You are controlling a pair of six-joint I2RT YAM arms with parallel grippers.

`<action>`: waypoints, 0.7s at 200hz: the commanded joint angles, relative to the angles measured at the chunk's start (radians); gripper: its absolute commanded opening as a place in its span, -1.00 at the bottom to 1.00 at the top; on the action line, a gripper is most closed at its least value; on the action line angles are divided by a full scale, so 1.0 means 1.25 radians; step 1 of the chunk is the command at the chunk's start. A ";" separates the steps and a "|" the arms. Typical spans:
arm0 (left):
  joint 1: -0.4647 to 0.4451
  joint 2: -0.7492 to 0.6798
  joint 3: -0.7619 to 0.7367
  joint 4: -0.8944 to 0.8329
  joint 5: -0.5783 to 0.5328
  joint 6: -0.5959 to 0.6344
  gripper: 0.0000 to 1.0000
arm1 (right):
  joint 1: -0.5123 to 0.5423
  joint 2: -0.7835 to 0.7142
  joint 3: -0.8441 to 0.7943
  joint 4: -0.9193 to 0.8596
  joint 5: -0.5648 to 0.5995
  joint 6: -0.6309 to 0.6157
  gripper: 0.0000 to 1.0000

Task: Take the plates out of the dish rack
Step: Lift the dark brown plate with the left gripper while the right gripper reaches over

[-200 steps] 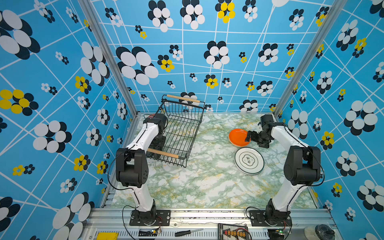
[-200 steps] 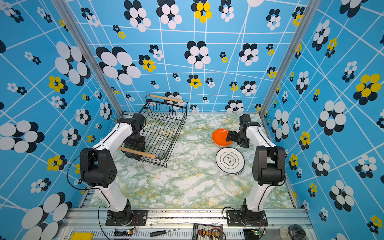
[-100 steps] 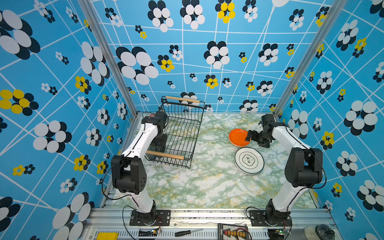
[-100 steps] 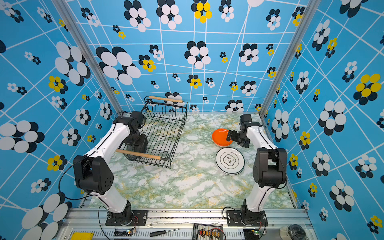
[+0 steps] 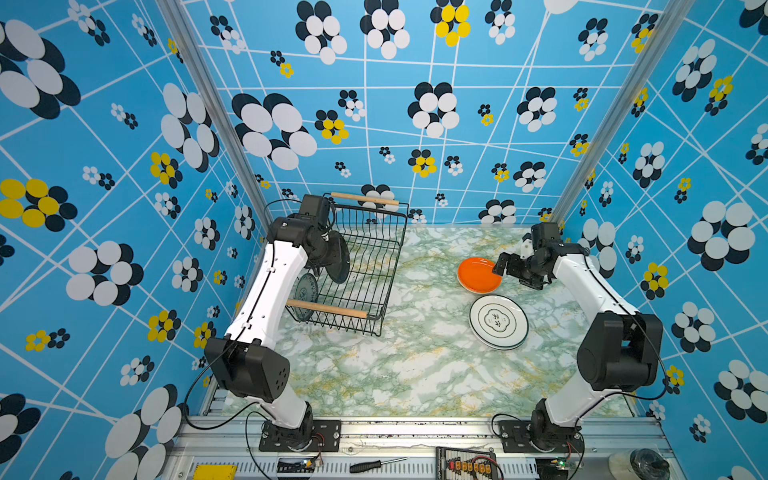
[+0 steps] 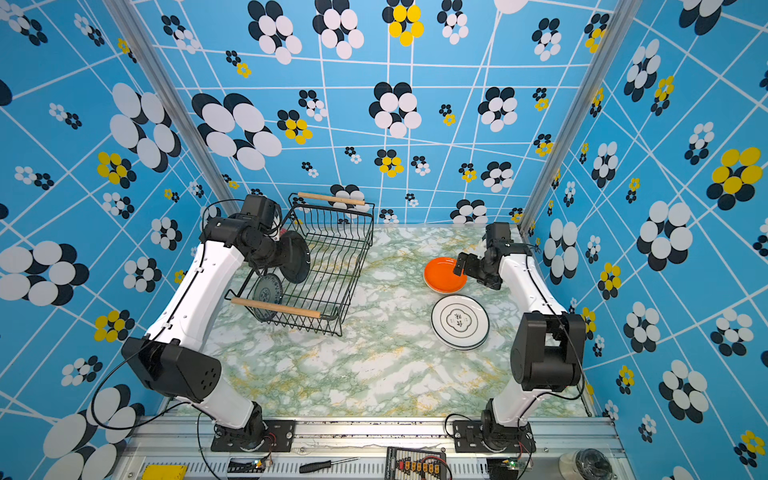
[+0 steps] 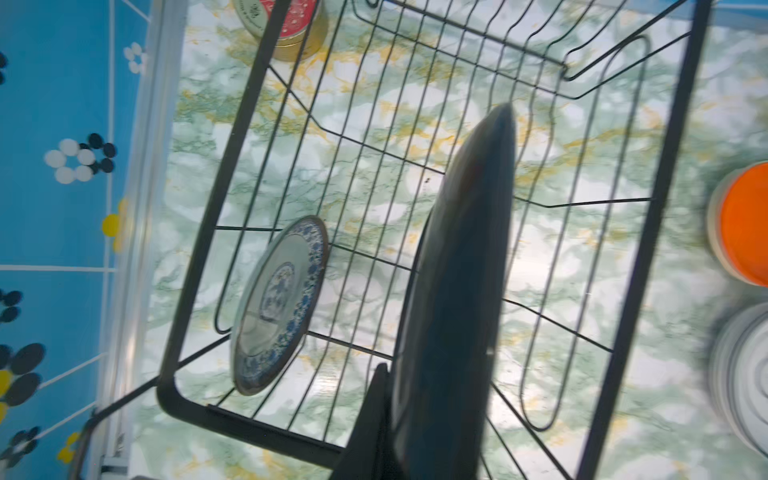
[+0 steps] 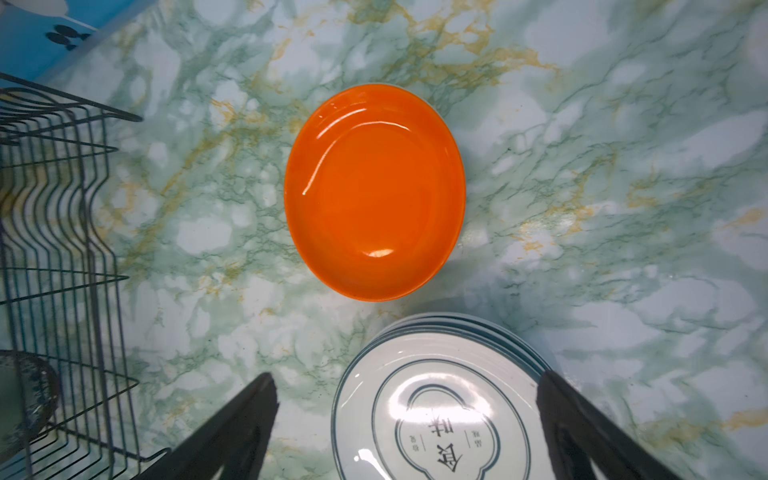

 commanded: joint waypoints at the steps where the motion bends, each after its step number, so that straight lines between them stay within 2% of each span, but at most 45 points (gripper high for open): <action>1: -0.049 -0.046 -0.034 0.138 0.108 -0.134 -1.00 | -0.006 -0.050 -0.015 0.045 -0.141 0.035 0.99; 27: -0.102 -0.076 -0.102 0.312 0.170 -0.249 -1.00 | -0.005 -0.094 -0.054 0.154 -0.317 0.122 0.99; 42: -0.128 -0.082 -0.148 0.425 0.208 -0.316 -1.00 | -0.001 -0.112 -0.099 0.280 -0.427 0.218 0.99; 55: -0.150 -0.078 -0.177 0.495 0.218 -0.366 -1.00 | 0.015 -0.127 -0.140 0.397 -0.481 0.304 0.98; 91: -0.199 -0.066 -0.249 0.653 0.201 -0.477 -1.00 | 0.090 -0.150 -0.171 0.499 -0.486 0.382 0.99; 118: -0.208 -0.061 -0.338 0.818 0.225 -0.587 -1.00 | 0.149 -0.151 -0.223 0.658 -0.482 0.502 0.98; 140: -0.215 -0.041 -0.354 0.860 0.236 -0.623 -1.00 | 0.167 -0.150 -0.261 0.767 -0.473 0.586 0.94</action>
